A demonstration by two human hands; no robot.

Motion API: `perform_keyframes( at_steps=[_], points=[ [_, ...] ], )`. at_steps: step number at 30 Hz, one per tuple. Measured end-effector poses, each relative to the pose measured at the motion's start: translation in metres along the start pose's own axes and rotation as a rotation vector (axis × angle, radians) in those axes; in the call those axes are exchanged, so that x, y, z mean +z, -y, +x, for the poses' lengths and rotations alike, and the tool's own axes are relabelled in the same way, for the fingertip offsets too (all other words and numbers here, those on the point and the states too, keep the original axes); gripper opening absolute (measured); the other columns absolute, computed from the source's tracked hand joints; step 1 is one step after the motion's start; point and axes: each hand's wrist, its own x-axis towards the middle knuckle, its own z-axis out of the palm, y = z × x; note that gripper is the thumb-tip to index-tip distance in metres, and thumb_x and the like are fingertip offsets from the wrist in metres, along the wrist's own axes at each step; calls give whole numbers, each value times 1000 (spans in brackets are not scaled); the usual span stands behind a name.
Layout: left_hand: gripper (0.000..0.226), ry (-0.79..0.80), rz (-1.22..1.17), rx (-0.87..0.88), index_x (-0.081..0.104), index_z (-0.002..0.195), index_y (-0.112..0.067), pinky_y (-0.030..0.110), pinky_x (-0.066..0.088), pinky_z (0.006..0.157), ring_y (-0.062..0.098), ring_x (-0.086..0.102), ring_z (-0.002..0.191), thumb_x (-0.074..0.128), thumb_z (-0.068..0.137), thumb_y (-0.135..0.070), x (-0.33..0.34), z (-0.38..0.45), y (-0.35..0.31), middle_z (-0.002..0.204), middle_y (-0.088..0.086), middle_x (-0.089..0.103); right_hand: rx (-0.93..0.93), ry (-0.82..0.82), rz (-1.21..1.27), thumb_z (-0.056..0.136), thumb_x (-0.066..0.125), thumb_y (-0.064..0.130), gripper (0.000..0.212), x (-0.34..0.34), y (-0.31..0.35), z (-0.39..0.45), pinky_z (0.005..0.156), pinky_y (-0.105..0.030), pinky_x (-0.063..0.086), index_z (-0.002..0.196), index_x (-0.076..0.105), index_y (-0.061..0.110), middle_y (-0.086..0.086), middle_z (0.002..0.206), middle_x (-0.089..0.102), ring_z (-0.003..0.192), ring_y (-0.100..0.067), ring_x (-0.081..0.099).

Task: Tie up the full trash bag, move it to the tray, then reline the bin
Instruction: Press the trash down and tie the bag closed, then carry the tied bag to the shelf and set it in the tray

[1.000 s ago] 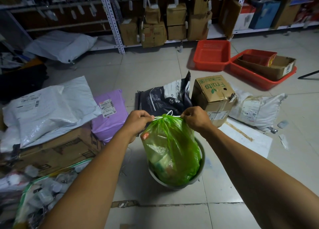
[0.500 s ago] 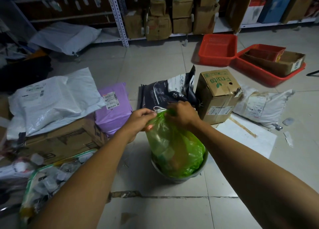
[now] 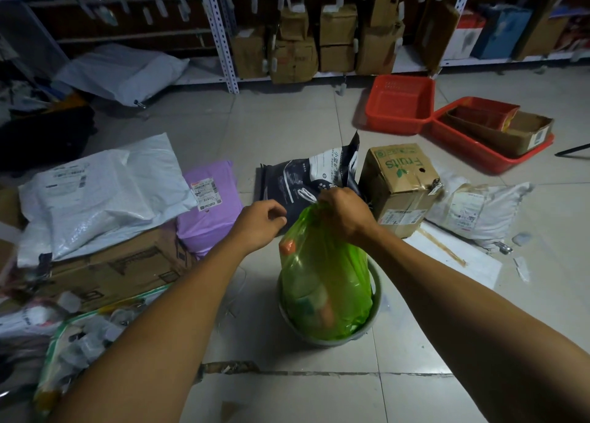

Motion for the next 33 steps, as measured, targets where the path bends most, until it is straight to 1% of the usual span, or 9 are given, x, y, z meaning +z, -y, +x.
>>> perform_keyframes(
  at_steps=[3, 5, 10, 14, 17, 21, 26, 29, 33],
  points=[
    [21, 15, 32, 19, 66, 113, -20, 38, 55, 88, 20, 63, 103, 61, 93, -22, -9, 4, -8, 114, 1, 68, -21, 10, 1, 92, 58, 18, 19, -11, 4, 0, 66, -48, 54, 73, 60, 18, -4, 78, 63, 72, -22, 60],
    [19, 17, 52, 46, 67, 111, -18, 36, 52, 92, 19, 63, 102, 61, 93, -20, -13, 7, -12, 111, 1, 69, -48, 24, 5, 93, 55, 16, 19, -16, 7, 1, 67, -47, 53, 76, 62, 13, -6, 80, 62, 74, -23, 60],
    [18, 10, 80, 61, 68, 109, -14, 36, 52, 91, 20, 63, 99, 60, 93, -18, -21, 10, -17, 108, 4, 70, -108, 50, 27, 93, 54, 16, 25, -26, 15, 3, 60, -34, 41, 69, 51, 19, -4, 78, 55, 71, -22, 55],
    [15, 30, 119, 66, 68, 104, -17, 37, 53, 88, 20, 64, 94, 59, 92, -16, -30, 8, -24, 103, 3, 70, -118, 20, 35, 92, 54, 17, 29, -47, 25, 7, 62, -40, 45, 65, 45, 21, -6, 77, 56, 71, -24, 55],
    [18, 17, 105, 40, 67, 109, -15, 31, 49, 86, 19, 63, 97, 58, 93, -15, -47, -1, -42, 107, 1, 69, -107, 12, 42, 91, 55, 18, 37, -76, 41, 4, 61, -36, 41, 60, 37, 27, -4, 77, 54, 71, -23, 52],
    [26, -7, 165, 4, 65, 117, -13, 31, 48, 87, 25, 63, 103, 59, 92, -17, -96, -25, -88, 115, 7, 69, -69, 41, 37, 90, 55, 15, 43, -140, 81, -2, 61, -30, 31, 57, 31, 28, -4, 75, 50, 68, -23, 47],
    [31, 41, 322, 15, 63, 121, -12, 41, 51, 93, 31, 62, 108, 57, 91, -16, -163, -58, -153, 119, 13, 67, -15, 64, 41, 86, 54, 7, 26, -228, 137, -12, 60, -30, 30, 64, 43, 18, -8, 76, 54, 68, -23, 47],
    [32, 83, 387, 10, 63, 121, -13, 41, 51, 93, 32, 62, 110, 56, 90, -18, -209, -82, -204, 121, 13, 67, 14, 76, 36, 85, 54, 6, 25, -292, 172, -23, 59, -31, 31, 65, 44, 16, -12, 77, 57, 68, -25, 47],
    [31, 164, 476, 19, 63, 120, -14, 40, 49, 94, 32, 58, 113, 55, 90, -21, -267, -110, -281, 124, 11, 62, 62, 82, -6, 86, 53, 6, 23, -378, 212, -43, 60, -30, 29, 67, 43, 15, -5, 78, 49, 70, -26, 47]
  ],
)
